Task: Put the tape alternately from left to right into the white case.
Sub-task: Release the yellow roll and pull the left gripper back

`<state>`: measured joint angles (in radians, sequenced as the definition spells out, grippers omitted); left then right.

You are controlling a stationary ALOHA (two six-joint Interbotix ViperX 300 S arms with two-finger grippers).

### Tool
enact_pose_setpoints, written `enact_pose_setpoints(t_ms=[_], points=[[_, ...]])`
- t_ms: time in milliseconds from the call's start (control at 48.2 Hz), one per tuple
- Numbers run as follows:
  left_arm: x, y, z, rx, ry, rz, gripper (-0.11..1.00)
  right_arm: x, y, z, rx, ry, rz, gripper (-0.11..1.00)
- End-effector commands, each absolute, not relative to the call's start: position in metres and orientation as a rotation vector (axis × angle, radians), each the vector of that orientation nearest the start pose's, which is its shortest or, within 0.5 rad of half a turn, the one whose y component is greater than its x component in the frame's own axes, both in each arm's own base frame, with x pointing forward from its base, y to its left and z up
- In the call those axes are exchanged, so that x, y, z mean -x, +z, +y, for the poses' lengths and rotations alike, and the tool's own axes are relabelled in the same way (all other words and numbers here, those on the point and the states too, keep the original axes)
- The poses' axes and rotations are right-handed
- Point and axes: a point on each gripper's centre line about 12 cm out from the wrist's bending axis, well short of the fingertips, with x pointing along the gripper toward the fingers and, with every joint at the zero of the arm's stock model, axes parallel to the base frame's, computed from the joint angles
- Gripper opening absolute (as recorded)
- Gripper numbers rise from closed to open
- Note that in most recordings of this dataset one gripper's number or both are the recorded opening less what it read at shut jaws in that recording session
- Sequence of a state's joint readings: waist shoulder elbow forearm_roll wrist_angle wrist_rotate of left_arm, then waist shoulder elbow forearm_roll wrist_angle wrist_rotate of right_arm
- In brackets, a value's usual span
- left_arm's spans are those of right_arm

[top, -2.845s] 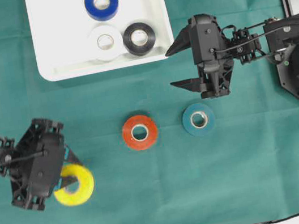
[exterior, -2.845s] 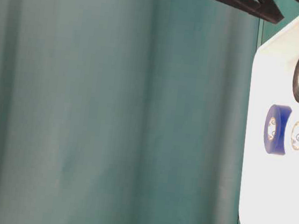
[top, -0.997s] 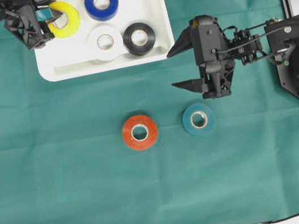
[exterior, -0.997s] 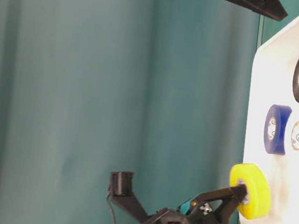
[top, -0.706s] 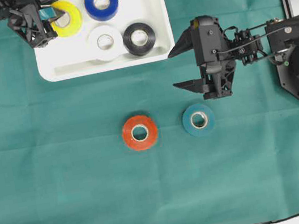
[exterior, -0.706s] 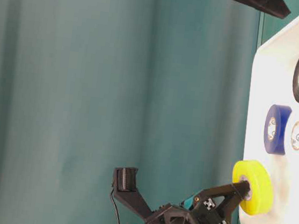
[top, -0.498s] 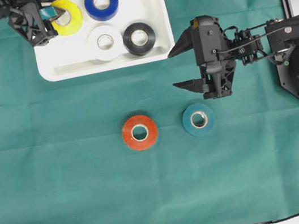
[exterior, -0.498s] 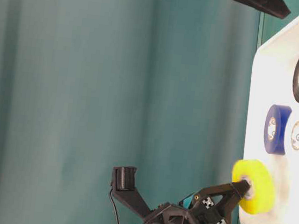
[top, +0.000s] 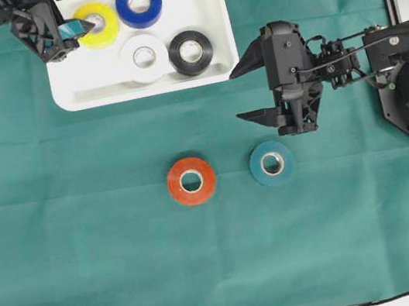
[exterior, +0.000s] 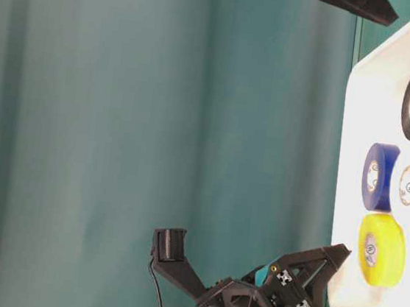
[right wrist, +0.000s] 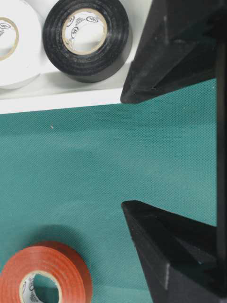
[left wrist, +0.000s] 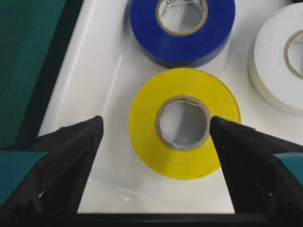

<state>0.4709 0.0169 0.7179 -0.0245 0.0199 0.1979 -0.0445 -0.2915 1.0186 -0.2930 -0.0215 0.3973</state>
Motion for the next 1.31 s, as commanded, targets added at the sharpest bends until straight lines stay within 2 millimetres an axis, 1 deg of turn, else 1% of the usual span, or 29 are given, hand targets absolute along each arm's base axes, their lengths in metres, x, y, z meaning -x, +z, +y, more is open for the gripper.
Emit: enact_pose_setpoints(t_ms=[0, 228, 332, 415, 644, 1038, 1163, 1287], points=[[-0.334, 0.159, 0.171, 0.001, 0.39, 0.73, 1.0, -0.287, 0.163, -0.011, -0.118, -0.068, 0.672, 0.87], [-0.332, 0.16, 0.169, 0.003, 0.388, 0.729, 1.0, -0.287, 0.163, -0.011, -0.118, -0.068, 0.672, 0.87], [-0.331, 0.164, 0.161, -0.004, 0.372, 0.721, 1.0, -0.287, 0.163, -0.011, -0.118, -0.068, 0.672, 0.87], [-0.332, 0.169, 0.151, -0.013, 0.35, 0.708, 1.0, -0.287, 0.163, -0.011, -0.118, -0.068, 0.672, 0.87], [-0.336, 0.183, 0.11, -0.058, 0.248, 0.671, 1.0, -0.287, 0.163, -0.011, -0.118, -0.068, 0.672, 0.87], [-0.341, 0.188, 0.031, -0.126, 0.035, 0.645, 1.0, -0.287, 0.163, -0.011, -0.118, -0.068, 0.671, 0.87], [-0.342, 0.188, 0.01, -0.146, -0.024, 0.639, 1.0, -0.287, 0.163, -0.011, -0.118, -0.068, 0.672, 0.87], [-0.341, 0.186, -0.004, -0.159, -0.063, 0.64, 1.0, -0.287, 0.163, -0.012, -0.118, -0.069, 0.672, 0.87]])
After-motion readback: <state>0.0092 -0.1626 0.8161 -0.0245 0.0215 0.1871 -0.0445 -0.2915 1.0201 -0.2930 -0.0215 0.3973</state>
